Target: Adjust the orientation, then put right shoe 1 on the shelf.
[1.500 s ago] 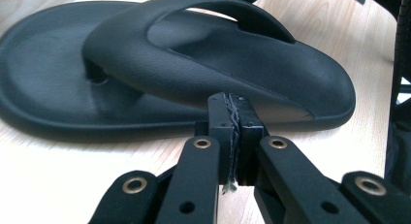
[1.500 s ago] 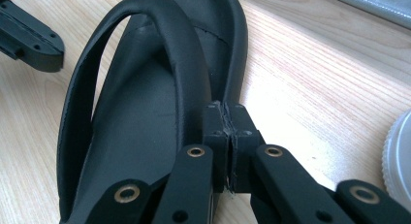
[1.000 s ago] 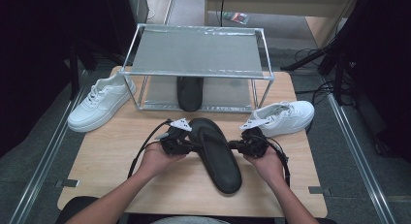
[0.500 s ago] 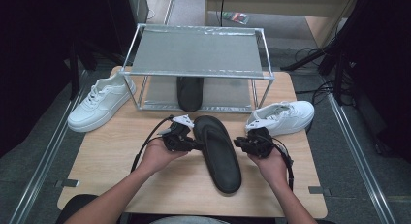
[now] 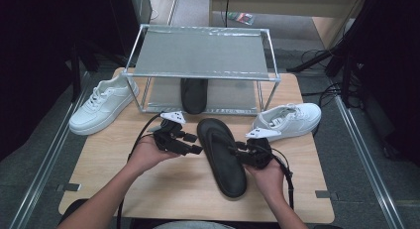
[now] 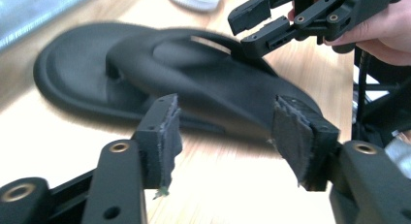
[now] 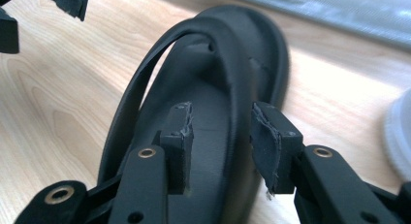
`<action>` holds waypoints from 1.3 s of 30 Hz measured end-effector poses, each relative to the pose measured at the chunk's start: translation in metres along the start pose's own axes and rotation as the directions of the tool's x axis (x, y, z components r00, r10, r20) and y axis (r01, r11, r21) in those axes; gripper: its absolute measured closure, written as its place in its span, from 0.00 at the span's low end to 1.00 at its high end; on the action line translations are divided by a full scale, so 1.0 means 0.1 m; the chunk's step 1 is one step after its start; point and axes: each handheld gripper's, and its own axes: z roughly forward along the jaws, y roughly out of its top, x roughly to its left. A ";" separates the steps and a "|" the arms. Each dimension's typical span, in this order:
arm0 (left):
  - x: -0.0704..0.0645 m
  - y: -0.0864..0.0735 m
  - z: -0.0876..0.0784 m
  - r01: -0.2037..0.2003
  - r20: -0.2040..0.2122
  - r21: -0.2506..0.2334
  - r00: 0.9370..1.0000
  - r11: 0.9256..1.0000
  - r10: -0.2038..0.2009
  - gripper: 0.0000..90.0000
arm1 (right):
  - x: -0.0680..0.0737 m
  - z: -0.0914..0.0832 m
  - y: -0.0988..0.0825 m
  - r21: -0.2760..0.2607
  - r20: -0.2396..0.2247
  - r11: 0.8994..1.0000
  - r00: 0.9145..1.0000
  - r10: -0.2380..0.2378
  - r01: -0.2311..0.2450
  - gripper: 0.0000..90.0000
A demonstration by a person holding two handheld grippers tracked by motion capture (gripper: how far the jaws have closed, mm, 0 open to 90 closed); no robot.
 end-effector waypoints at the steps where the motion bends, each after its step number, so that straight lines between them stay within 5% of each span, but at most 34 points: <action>1: 0.02 -0.01 0.00 0.003 0.003 0.004 1.000 1.000 -0.003 0.47 | 0.01 0.02 -0.01 -0.005 0.006 1.000 1.000 -0.002 0.002 0.66; 12: 0.10 0.00 -0.10 0.012 -0.025 -0.051 1.000 0.999 -0.013 0.48 | -0.07 0.14 -0.03 0.009 0.054 0.999 0.998 0.041 -0.042 0.67; 21: 0.16 0.11 -0.21 0.024 -0.009 -0.054 1.000 0.998 -0.024 0.86 | -0.07 0.28 -0.02 0.000 0.093 1.000 0.995 0.020 -0.020 0.70; 28: 0.21 0.31 -0.28 -0.004 -0.019 -0.042 1.000 0.999 0.003 0.91 | -0.08 0.29 -0.01 -0.016 0.094 0.999 0.994 0.046 -0.045 0.82; 39: 0.40 0.50 -0.32 -0.026 -0.059 -0.045 0.998 0.999 0.023 1.00 | -0.10 0.27 0.04 0.004 0.092 0.996 0.992 0.090 -0.091 0.84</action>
